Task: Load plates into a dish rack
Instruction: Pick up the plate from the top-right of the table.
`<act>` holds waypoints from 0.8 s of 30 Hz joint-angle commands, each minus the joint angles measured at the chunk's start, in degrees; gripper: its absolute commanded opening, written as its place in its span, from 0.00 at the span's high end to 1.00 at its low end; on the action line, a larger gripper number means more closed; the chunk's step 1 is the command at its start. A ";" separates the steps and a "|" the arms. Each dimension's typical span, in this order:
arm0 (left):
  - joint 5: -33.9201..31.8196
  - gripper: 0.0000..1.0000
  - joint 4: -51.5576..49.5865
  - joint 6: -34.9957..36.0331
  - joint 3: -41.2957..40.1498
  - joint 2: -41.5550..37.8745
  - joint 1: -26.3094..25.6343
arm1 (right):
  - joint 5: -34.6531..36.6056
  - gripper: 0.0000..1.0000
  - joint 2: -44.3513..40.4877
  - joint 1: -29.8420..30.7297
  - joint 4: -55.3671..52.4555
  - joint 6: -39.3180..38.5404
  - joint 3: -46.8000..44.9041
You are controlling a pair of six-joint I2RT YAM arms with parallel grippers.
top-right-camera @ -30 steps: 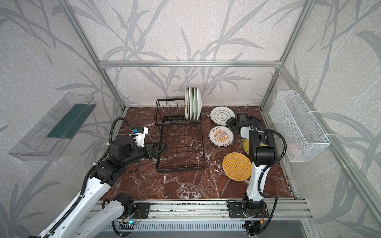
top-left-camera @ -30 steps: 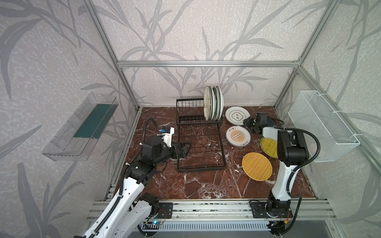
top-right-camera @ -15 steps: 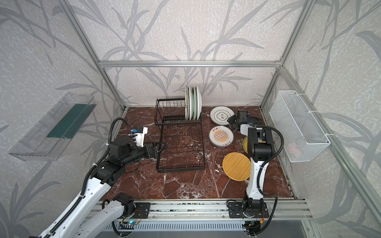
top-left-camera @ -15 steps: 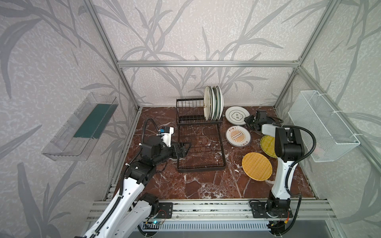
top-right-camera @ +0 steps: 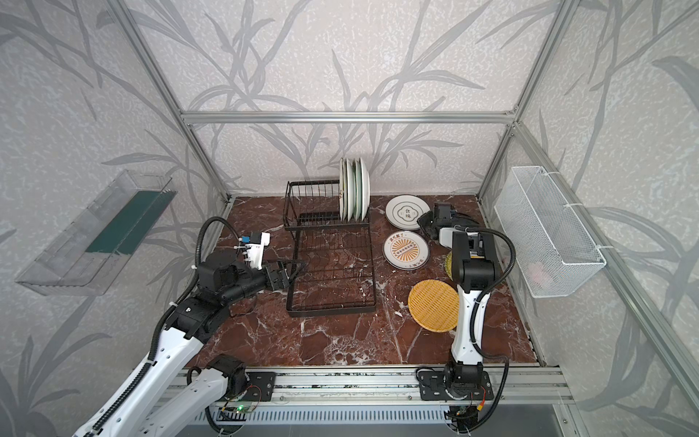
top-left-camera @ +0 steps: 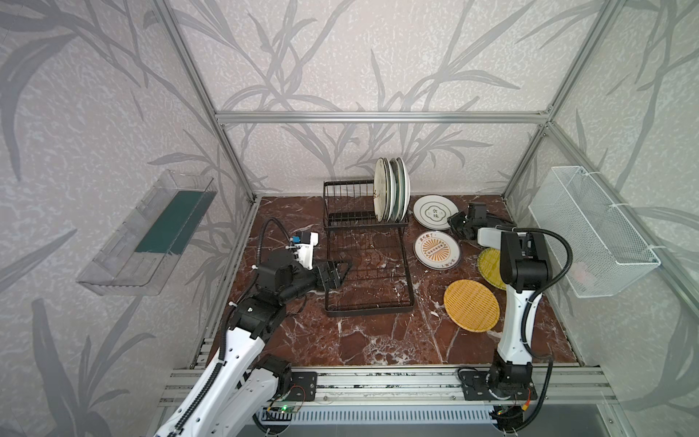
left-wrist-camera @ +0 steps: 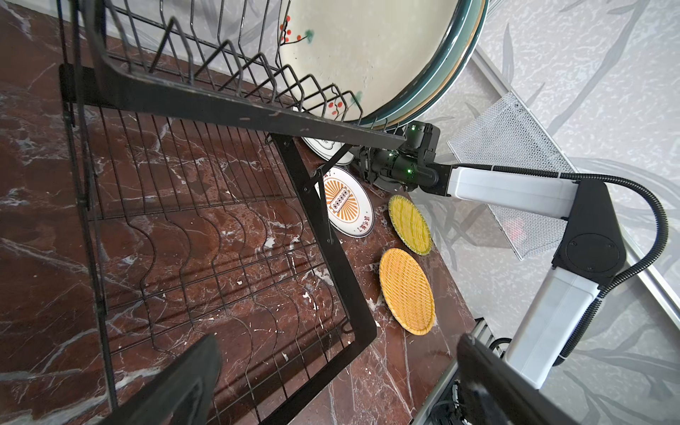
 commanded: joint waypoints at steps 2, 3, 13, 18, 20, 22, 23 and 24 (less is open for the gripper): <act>1.11 0.01 1.99 -0.41 -0.83 -1.17 0.65 | -0.57 0.68 3.01 -0.33 0.24 2.68 1.09; 1.11 0.01 1.98 -0.39 -0.78 -1.21 0.75 | -0.83 0.71 3.28 -0.32 0.77 3.15 1.00; 1.35 0.01 2.60 -0.72 -1.14 -2.13 1.44 | -2.58 0.98 3.32 -0.31 6.16 5.76 -0.42; 1.38 0.01 2.84 -1.01 -1.33 -2.27 2.20 | -2.33 1.00 -1.11 -0.41 6.94 5.83 -1.45; 1.07 0.01 2.80 -1.11 -1.40 -2.31 2.33 | -1.75 1.00 -3.71 -0.50 6.94 5.83 -2.19; 0.85 0.01 2.88 -1.11 -1.45 -2.40 2.41 | -1.48 1.00 -6.33 -0.81 7.11 5.91 -3.11; 0.84 0.01 2.86 -1.18 -1.48 -2.40 2.42 | -1.26 1.00 -7.83 -0.92 7.43 6.00 -3.79; 0.77 0.01 2.92 -1.15 -1.53 -2.40 2.42 | -0.82 1.00 -9.41 -1.02 7.62 5.94 -4.47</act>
